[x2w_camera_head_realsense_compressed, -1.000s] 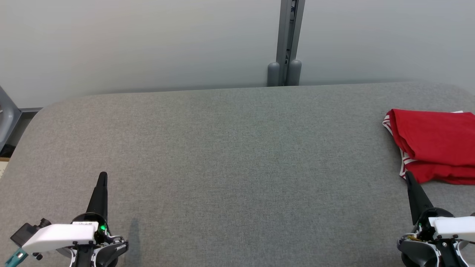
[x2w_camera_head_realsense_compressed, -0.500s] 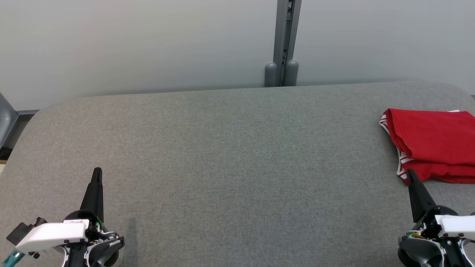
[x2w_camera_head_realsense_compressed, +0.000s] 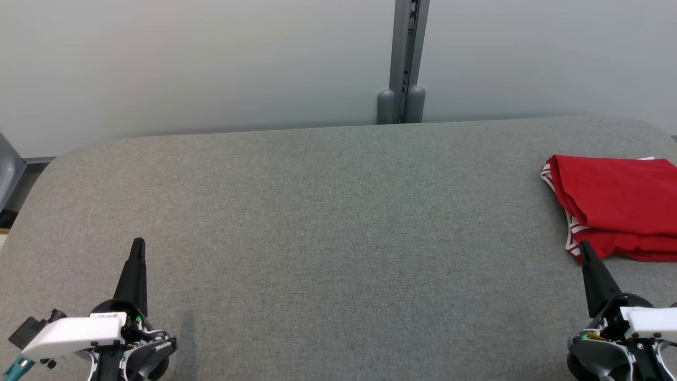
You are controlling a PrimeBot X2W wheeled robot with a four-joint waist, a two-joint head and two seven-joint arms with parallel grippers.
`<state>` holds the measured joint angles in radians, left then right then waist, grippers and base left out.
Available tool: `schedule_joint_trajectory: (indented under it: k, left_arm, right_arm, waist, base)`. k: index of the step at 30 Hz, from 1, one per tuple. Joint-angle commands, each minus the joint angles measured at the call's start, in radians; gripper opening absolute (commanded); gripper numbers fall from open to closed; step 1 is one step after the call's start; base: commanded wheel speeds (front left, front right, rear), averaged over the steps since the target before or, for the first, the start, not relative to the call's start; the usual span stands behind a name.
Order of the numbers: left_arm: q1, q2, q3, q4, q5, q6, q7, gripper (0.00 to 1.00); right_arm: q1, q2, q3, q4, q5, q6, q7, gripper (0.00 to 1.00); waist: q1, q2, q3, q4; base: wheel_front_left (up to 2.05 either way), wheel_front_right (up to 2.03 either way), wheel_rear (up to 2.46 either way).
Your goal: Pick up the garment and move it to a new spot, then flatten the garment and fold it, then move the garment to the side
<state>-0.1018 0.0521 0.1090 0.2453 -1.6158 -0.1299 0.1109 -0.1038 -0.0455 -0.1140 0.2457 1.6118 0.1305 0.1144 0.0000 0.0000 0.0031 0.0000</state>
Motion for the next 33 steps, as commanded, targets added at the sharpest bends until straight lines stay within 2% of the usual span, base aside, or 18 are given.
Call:
schedule_joint_trajectory:
  k: [1,33]
  left_arm:
    - [-0.012,0.004,0.004,-0.002,-0.002,-0.004,0.002,0.00]
    - [-0.013,0.002,0.006,-0.002,0.001,-0.004,0.004,0.00]
  right_arm:
    - [-0.009,-0.009,-0.002,-0.003,0.002,0.000,0.003,0.00]
    - [-0.009,-0.009,-0.001,-0.003,0.002,0.000,0.003,0.00]
  waist:
    - [0.0000,0.0000,0.000,0.000]
    - [0.0000,0.0000,0.000,0.000]
  base:
    - [0.00,0.00,0.00]
    - [0.00,0.00,0.00]
